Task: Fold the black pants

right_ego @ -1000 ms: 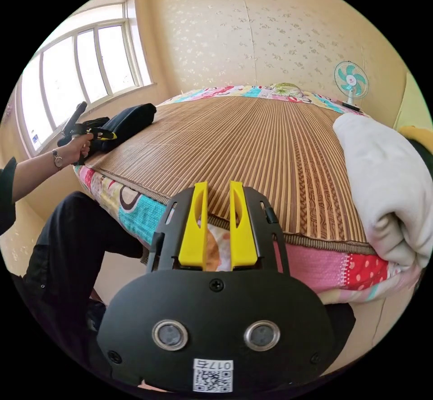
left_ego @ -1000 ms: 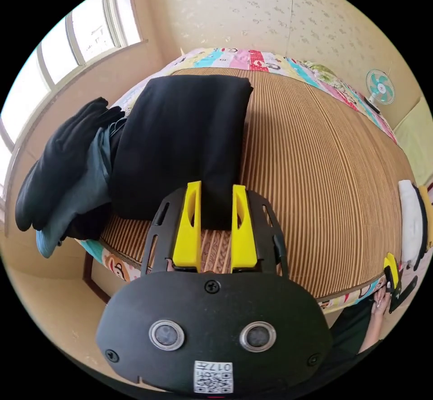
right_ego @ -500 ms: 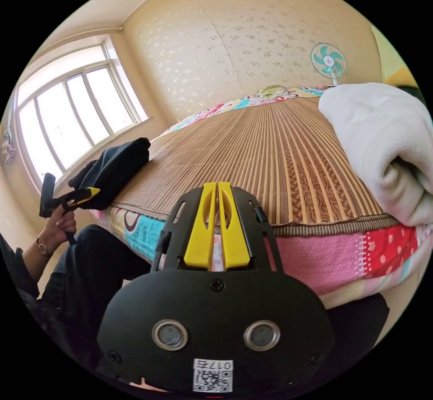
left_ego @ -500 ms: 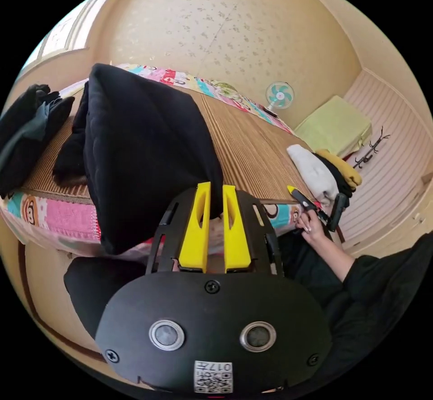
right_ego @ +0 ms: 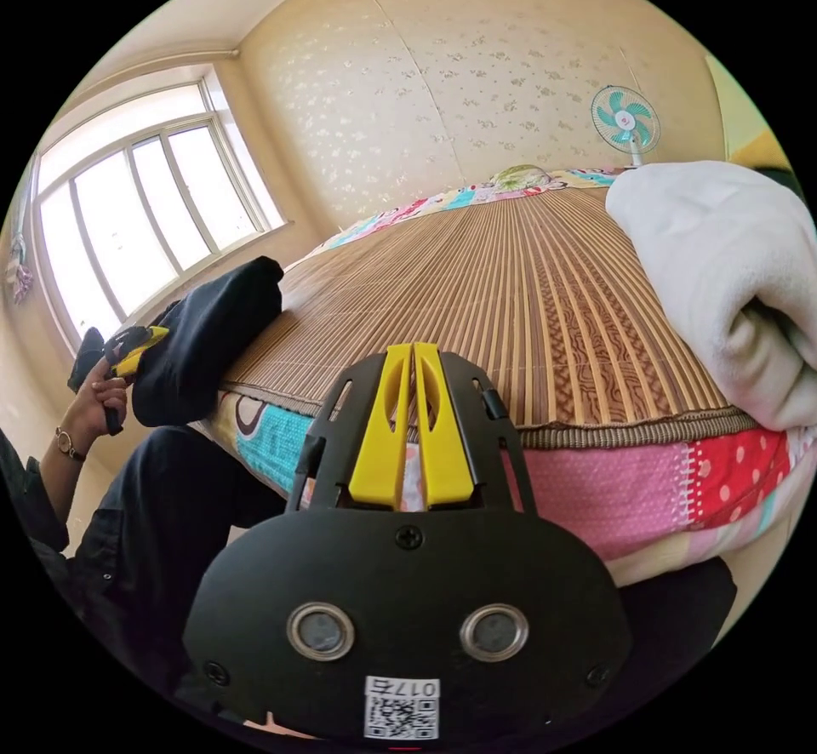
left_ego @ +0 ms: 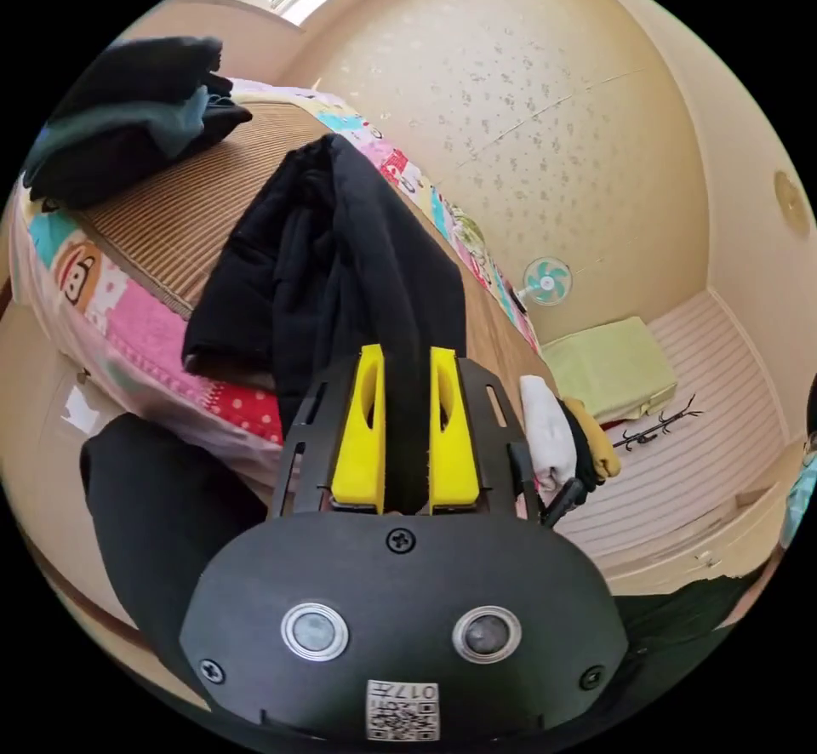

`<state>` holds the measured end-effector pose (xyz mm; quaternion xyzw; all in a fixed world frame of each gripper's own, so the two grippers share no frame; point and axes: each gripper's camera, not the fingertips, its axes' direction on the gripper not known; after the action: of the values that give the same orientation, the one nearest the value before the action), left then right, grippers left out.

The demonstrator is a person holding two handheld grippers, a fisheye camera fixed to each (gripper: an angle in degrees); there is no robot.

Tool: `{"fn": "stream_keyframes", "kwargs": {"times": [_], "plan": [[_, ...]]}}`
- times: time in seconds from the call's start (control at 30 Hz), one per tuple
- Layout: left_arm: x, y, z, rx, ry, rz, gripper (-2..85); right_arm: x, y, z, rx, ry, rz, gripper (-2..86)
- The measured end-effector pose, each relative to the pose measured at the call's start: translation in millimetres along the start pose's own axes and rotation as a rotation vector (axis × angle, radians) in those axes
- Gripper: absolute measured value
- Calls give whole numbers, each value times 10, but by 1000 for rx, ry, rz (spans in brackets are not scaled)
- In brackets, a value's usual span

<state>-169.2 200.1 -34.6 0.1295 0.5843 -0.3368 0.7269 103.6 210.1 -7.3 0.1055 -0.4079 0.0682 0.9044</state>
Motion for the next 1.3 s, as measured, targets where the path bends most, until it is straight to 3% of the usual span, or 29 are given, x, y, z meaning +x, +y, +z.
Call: {"fn": "stream_keyframes", "kwargs": {"times": [0.17, 0.27, 0.5, 0.57, 0.63, 0.73, 0.77, 0.87, 0.93, 1.0, 1.1, 1.17, 1.3], "plan": [[694, 167, 252, -45, 11, 181, 49, -127, -458, -124, -145, -12, 9, 42], [784, 235, 421, -104, 42, 196, 49, -727, -975, -400, -79, -134, -120, 88], [1123, 453, 571, -195, 26, 296, 48, -3175, -2559, -327, -297, -369, -716, 162], [1230, 510, 595, -234, 21, 337, 48, -3772, -2706, -97, -355, -311, -895, 166], [1355, 598, 580, -275, 29, 391, 49, -4347, -2706, 494, -492, -55, -1078, 166], [1368, 659, 460, -307, 57, 420, 50, -4345, -2543, 1388, -691, 311, -1161, 127], [1338, 653, 404, -305, 60, 416, 51, -4256, -2577, 1432, -700, 276, -1123, 112], [1026, 523, 61, -310, 125, 343, 62, -3492, -3118, 1241, -647, 21, -715, 89], [596, 363, -410, -191, 239, 188, 101, -2515, -3519, 955, -640, -264, -315, 85], [308, 236, -777, -60, 283, 90, 122, -1755, -3623, 705, -574, -429, -92, 83], [216, -25, -1108, 58, 214, 82, 126, -641, -3552, 298, -503, -670, 239, 82], [335, -193, -998, 19, 200, 128, 133, -169, -3424, 93, -491, -828, 372, 81], [468, -457, -295, -142, 445, 74, 164, 660, -2906, -278, -420, -1131, 717, 81]]}}
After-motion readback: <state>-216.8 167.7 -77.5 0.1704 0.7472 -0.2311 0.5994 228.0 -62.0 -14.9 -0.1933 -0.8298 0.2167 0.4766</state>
